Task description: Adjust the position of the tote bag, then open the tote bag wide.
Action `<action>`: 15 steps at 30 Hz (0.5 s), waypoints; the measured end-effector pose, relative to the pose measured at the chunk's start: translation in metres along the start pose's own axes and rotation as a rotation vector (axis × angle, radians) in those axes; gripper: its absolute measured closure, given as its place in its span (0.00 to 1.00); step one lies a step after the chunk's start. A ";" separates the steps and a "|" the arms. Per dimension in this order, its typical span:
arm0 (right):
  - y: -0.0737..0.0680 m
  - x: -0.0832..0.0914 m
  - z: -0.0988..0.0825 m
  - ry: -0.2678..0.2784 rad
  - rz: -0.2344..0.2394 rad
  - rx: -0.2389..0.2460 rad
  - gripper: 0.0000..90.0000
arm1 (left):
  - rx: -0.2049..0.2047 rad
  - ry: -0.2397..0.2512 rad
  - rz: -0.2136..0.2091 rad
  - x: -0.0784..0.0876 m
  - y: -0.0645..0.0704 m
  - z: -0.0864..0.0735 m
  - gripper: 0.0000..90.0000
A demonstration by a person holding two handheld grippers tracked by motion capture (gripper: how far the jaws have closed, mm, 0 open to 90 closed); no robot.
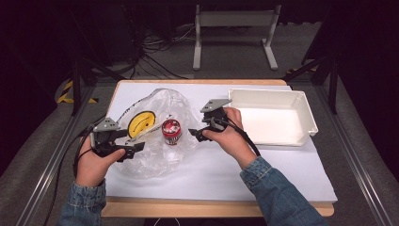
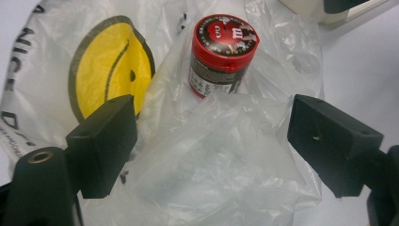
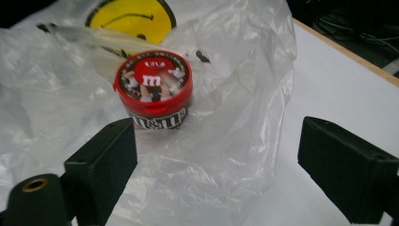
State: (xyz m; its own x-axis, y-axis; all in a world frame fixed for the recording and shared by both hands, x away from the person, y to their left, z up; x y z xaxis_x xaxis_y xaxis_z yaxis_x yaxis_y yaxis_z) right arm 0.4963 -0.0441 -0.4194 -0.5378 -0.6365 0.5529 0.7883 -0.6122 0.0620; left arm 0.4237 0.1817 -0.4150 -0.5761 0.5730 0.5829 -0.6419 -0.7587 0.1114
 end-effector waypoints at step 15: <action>-0.019 0.009 0.032 0.131 0.188 -0.042 0.16 | 0.008 0.051 0.004 0.022 -0.012 0.007 0.18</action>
State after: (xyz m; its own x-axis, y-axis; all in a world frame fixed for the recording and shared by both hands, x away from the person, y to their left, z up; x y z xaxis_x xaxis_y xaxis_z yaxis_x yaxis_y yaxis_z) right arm 0.4859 -0.0229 -0.3887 -0.4192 -0.7948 0.4388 0.8666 -0.4944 -0.0678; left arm 0.4222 0.2014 -0.3974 -0.6041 0.5846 0.5416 -0.6354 -0.7635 0.1154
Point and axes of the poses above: each handheld gripper's, and its own axes: x roughly backward along the jaws, z roughly out of its top, y roughly to its right, the point moved 10 cm from there along -x, roughly forward along the jaws, and after that the axes turned 4 degrees about y, right-handed, at the moved point
